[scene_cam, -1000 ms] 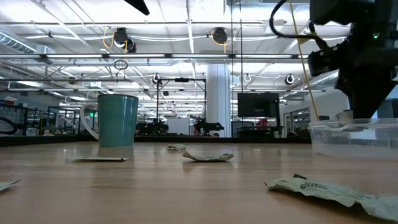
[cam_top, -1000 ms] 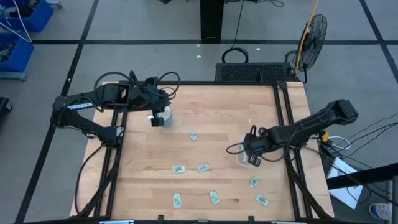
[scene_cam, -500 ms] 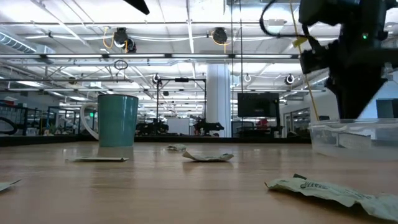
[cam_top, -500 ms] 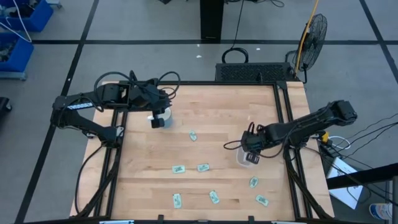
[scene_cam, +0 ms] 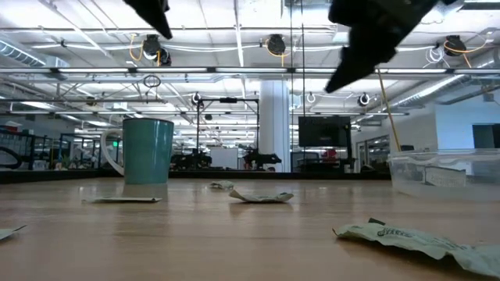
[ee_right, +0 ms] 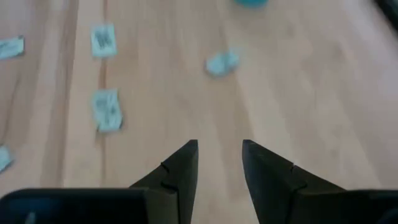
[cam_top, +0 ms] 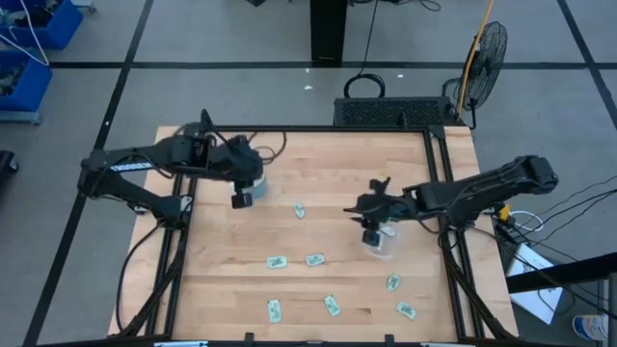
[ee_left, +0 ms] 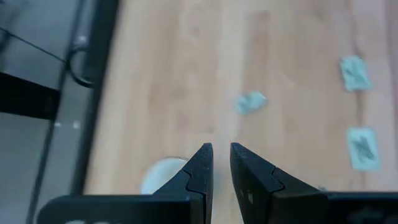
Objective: Pick and place Stevia / Truvia into bins
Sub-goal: Put the stevia packet into the container
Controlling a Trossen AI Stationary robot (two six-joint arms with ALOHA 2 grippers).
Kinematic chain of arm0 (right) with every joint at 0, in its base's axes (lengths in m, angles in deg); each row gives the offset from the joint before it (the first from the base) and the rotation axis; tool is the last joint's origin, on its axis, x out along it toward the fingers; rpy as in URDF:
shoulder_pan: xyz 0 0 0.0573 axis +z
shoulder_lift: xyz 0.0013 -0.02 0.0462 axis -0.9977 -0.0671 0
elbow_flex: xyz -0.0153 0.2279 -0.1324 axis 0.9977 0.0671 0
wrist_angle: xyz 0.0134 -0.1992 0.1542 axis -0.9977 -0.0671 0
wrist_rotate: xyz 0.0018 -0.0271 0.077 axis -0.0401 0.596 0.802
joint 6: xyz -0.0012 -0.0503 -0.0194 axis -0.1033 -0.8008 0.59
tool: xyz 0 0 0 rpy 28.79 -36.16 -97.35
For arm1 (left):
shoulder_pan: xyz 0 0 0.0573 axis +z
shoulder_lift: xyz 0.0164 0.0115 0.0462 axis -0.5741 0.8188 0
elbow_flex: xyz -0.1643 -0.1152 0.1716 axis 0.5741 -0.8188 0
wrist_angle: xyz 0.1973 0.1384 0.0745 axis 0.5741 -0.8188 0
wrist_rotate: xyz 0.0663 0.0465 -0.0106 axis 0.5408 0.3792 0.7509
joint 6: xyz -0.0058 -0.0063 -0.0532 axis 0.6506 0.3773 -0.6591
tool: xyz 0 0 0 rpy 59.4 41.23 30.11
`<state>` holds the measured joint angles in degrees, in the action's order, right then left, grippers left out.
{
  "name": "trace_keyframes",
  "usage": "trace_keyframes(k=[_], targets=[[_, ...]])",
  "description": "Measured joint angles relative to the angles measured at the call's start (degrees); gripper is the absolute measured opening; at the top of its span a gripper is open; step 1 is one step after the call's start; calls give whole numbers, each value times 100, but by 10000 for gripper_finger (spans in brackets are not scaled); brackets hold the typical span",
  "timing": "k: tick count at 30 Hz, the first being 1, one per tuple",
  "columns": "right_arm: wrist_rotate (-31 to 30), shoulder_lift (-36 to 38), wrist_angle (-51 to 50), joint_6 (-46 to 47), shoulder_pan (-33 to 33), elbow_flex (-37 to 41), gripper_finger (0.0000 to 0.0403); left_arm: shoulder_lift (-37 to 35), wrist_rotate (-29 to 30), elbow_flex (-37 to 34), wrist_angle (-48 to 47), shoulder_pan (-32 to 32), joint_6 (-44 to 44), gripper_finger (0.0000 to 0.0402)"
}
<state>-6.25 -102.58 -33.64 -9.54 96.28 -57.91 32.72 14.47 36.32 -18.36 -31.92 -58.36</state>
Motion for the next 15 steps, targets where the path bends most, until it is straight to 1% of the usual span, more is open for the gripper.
trace_keyframes(k=[4,9,12,15], targets=[[-122,-436,896,-484,-168,2,121,12,-101,-728,331,-196,-63,60],[-139,-821,1361,-806,-409,4,121,17,-297,-1833,1554,-442,-121,60],[-142,-949,1489,-922,-533,6,121,17,-327,-2527,2732,-561,-49,60],[-129,-1018,1656,-1086,-641,9,121,19,-328,-3310,4148,-653,360,60]])
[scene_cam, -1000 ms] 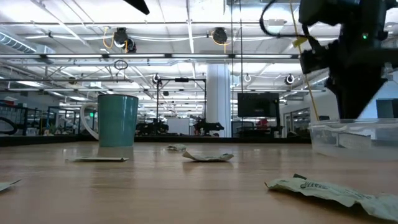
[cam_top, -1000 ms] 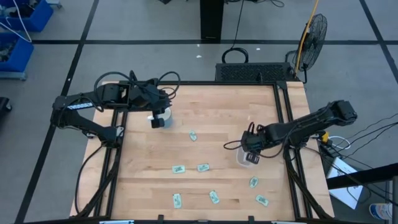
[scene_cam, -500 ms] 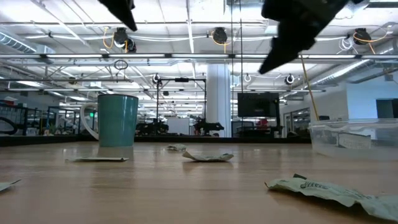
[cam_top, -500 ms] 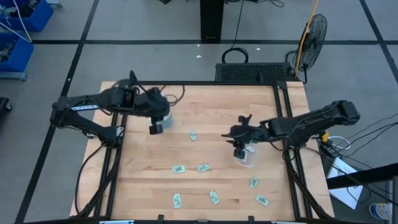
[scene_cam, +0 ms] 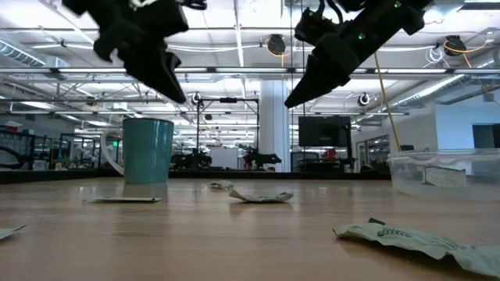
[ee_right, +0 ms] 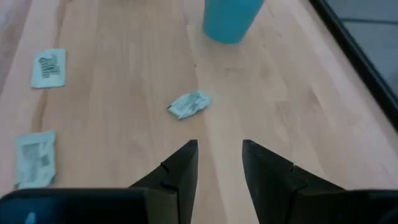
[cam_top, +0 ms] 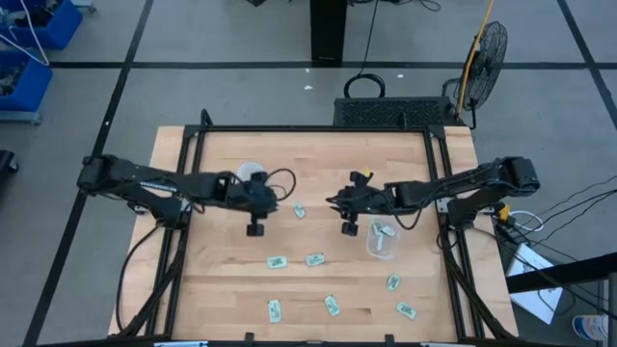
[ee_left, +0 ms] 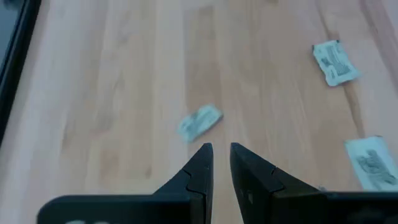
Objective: Pick and place Stevia / Truvia into bins
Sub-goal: Put the stevia packet into the container
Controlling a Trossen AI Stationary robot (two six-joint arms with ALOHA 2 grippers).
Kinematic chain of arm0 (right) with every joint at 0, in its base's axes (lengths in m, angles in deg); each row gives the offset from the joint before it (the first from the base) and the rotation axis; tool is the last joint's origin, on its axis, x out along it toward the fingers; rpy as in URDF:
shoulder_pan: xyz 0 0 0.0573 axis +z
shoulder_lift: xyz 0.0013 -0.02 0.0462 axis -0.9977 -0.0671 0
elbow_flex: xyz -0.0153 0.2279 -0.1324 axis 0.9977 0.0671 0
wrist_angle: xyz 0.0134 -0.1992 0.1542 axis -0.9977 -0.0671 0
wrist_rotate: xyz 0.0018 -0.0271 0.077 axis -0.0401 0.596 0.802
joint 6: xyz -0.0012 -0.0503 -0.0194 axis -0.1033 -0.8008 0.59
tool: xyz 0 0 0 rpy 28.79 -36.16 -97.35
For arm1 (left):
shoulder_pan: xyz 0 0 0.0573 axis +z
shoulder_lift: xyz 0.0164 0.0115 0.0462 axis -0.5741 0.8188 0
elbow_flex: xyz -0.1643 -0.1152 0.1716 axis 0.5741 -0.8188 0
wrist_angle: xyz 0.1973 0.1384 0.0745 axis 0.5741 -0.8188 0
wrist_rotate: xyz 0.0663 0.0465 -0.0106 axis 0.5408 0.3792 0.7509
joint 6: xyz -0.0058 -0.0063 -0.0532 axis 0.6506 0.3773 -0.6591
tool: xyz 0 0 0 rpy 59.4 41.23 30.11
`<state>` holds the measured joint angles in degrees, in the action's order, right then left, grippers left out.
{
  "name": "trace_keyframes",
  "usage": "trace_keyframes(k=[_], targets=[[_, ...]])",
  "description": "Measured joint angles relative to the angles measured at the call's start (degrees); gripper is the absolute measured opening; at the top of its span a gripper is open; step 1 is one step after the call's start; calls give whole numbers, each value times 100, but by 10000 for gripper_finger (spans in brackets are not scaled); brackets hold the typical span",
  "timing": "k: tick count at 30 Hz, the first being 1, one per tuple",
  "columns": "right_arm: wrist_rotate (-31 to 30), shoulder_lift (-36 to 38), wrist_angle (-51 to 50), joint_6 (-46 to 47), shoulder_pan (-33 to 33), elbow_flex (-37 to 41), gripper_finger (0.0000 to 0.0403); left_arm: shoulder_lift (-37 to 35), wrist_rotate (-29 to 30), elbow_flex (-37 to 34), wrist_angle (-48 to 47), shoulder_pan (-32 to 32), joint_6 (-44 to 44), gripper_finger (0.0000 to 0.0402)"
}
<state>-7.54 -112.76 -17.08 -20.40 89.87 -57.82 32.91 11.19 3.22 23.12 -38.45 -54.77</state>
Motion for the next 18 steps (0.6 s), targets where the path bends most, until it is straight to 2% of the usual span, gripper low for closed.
trace_keyframes(k=[5,8,10,13,16,18], targets=[[6,0,-24,-250,-109,0,121,259,3,-1226,2086,-70,858,60],[7,0,-18,-409,-113,0,121,572,218,-1503,3063,-48,894,61],[15,0,-24,-494,-113,0,121,771,415,-1511,3200,-14,903,61],[15,0,-39,-561,-110,0,121,1188,376,-1279,3248,59,1066,67],[13,0,-32,-569,-113,0,121,1653,159,-937,3282,82,1323,97],[15,2,-33,-587,-110,0,121,1949,253,-741,3203,48,1725,124]])
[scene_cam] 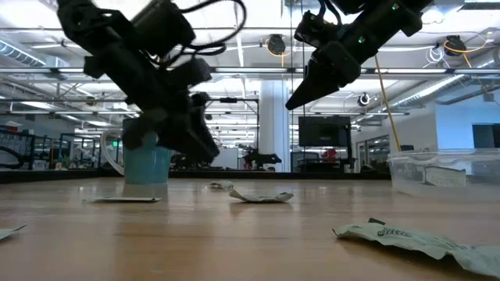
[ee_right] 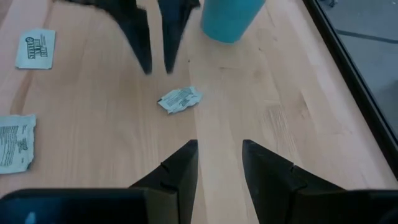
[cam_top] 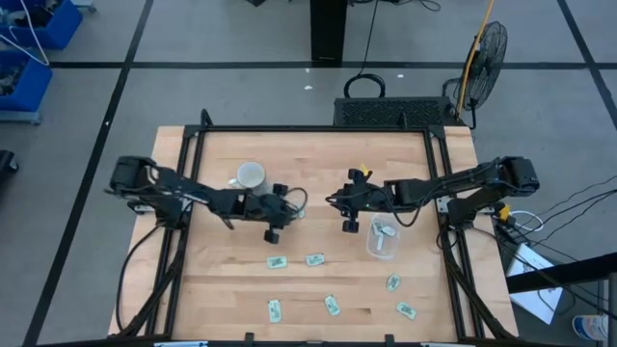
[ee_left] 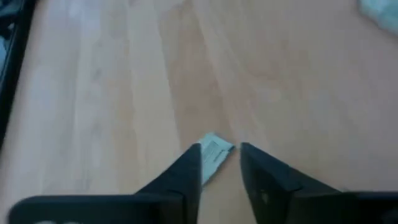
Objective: Pick and place Stevia / Truvia into bins
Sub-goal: Put the stevia packet into the container
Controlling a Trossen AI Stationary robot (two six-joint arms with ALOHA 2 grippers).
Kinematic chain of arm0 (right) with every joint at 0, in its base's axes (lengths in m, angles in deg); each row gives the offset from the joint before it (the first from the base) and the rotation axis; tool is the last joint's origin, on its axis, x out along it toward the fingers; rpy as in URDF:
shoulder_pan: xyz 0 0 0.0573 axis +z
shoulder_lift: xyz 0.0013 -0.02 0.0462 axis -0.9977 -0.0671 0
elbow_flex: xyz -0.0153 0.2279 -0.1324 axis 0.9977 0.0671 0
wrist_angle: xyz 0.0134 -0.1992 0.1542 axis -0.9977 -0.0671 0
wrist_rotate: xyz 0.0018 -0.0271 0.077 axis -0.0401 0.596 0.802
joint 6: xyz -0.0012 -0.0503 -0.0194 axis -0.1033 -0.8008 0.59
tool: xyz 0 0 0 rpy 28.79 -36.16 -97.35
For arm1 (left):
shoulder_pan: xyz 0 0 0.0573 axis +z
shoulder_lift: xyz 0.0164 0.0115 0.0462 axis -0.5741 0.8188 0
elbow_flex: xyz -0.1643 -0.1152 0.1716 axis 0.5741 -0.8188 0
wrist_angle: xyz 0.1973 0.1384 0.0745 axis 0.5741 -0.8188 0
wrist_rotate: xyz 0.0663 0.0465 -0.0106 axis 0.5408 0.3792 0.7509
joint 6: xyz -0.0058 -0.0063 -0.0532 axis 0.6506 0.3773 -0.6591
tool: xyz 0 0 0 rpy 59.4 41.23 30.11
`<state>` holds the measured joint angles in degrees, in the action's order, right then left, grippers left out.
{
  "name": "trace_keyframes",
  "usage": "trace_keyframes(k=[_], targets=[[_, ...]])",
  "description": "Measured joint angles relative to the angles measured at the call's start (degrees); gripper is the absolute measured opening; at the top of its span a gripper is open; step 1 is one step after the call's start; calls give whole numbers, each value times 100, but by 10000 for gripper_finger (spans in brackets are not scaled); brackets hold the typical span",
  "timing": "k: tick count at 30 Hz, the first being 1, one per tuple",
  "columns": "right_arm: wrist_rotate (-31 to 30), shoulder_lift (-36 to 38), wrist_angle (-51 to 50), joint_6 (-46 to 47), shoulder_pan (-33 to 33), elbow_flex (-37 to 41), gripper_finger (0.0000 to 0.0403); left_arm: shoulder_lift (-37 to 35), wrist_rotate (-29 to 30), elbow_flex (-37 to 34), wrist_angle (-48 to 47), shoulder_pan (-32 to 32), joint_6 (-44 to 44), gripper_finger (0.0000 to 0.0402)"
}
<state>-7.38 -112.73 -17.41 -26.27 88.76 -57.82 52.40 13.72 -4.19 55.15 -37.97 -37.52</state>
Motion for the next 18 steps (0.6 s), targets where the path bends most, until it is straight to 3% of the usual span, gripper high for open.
trace_keyframes(k=[3,7,18], targets=[[0,0,-7,21,0,0,121,300,385,259,24,-47,629,161],[0,0,-29,26,0,0,121,688,43,432,-304,23,764,195],[0,2,11,22,0,0,121,1145,290,478,131,220,920,207]])
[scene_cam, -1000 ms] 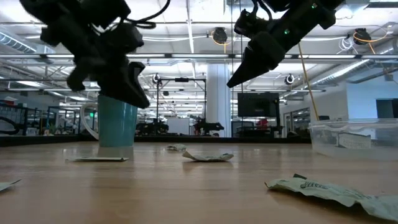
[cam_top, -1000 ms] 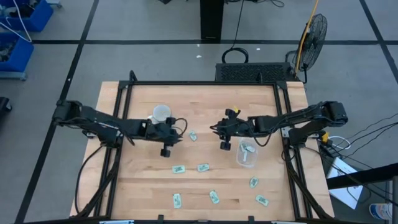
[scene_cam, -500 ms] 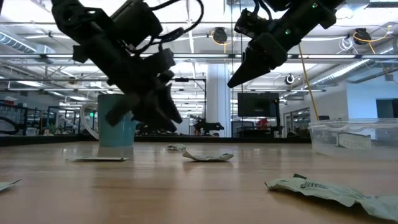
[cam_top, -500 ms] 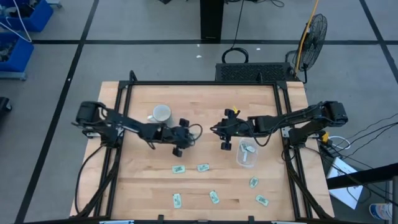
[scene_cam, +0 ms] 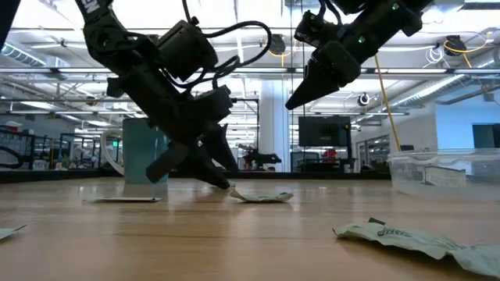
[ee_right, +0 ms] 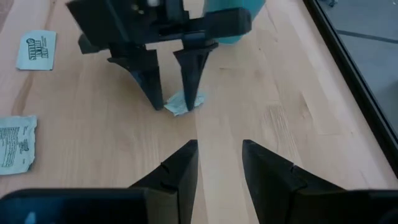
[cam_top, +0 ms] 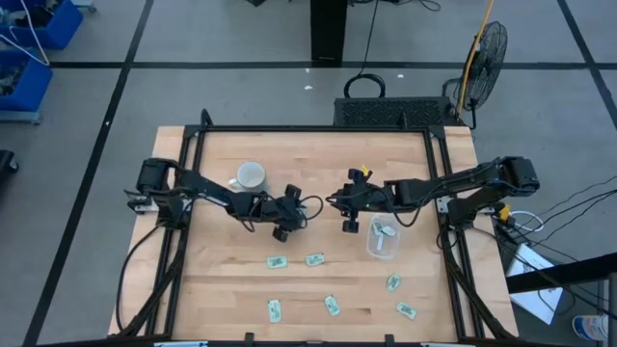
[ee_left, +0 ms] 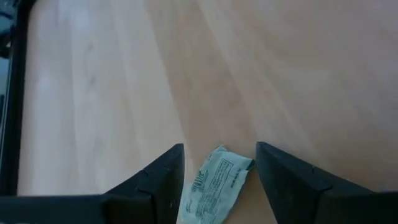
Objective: Pick and place Stevia / Truvia into bins
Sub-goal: Put the stevia packet into the container
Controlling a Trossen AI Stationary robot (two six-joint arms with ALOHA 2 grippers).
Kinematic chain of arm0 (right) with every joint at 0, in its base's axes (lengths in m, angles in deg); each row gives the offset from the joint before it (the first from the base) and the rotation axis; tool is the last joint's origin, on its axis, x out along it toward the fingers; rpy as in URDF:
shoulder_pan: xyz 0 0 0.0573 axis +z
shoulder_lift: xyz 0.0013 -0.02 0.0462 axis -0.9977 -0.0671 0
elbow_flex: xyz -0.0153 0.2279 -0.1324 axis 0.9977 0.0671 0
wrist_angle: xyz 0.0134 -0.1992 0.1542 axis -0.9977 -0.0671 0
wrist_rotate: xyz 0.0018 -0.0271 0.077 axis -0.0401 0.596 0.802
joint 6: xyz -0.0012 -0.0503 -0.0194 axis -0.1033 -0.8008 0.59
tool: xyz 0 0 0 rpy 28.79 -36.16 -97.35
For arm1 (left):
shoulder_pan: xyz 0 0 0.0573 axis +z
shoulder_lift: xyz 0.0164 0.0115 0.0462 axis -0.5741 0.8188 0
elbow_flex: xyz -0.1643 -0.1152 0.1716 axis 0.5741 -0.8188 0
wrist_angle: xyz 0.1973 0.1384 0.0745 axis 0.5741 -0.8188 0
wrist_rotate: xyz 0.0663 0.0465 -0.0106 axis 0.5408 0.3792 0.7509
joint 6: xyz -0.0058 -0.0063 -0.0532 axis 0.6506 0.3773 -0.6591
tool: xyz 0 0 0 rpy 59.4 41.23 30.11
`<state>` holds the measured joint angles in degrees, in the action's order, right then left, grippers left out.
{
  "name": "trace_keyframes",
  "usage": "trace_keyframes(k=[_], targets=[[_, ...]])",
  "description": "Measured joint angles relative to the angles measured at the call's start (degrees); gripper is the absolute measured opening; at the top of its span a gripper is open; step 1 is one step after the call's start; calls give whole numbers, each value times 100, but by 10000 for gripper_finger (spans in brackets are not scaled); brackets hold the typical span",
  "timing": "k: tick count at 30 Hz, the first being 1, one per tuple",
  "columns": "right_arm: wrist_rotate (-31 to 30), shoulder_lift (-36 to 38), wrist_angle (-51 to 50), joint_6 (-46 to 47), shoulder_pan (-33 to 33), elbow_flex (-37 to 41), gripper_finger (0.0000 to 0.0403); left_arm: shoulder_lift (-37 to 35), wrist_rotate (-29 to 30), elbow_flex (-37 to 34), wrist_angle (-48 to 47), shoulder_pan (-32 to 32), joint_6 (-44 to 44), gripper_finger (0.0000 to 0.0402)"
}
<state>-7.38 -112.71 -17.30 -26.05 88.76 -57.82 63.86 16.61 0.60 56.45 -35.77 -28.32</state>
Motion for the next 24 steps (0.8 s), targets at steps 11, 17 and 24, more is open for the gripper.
trace_keyframes(k=[11,17,24], targets=[[0,-2,2,-269,0,0,121,37,-788,4,-433,634,-1113,207],[0,0,4,-877,0,0,121,41,-1095,0,-476,775,-1394,199],[0,0,4,-883,0,0,121,48,-1493,-4,-529,848,-1561,123]])
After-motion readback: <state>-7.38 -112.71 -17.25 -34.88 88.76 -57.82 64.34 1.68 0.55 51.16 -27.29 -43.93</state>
